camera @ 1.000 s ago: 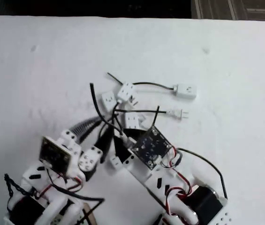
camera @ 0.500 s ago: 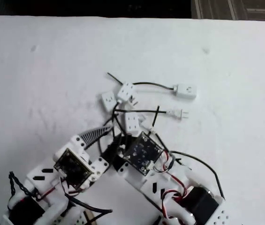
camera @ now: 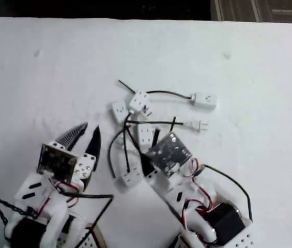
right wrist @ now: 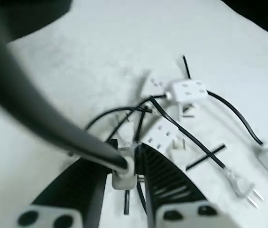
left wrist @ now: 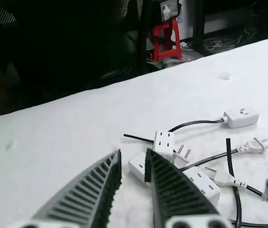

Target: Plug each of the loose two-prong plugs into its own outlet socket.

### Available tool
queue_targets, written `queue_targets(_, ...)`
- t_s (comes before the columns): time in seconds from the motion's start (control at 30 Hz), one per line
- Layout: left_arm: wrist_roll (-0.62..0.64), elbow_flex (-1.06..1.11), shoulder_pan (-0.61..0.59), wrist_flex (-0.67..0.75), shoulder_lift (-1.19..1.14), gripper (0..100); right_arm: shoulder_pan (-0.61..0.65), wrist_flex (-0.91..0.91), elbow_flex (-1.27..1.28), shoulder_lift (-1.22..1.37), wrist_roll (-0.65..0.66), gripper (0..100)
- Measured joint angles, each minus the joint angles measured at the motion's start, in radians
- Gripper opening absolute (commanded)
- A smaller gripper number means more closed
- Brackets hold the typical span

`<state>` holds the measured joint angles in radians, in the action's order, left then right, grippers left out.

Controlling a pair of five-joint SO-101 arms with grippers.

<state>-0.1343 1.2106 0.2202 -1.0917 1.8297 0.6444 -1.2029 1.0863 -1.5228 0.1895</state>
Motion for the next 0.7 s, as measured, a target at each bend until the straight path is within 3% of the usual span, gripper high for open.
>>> queue_targets(0.27,-0.071,0.130,-0.008,-0.006,0.000,11,-0.163,-0.081,0.000,0.000,0.000,1.7)
queue_targets(0.5,-0.080,0.157,0.032,-0.006,-0.008,11,-0.210,-0.110,0.000,0.000,0.000,1.7)
queue_targets(0.7,-0.080,0.104,0.077,0.048,-0.250,11,-0.210,-0.110,0.000,0.000,0.000,1.7)
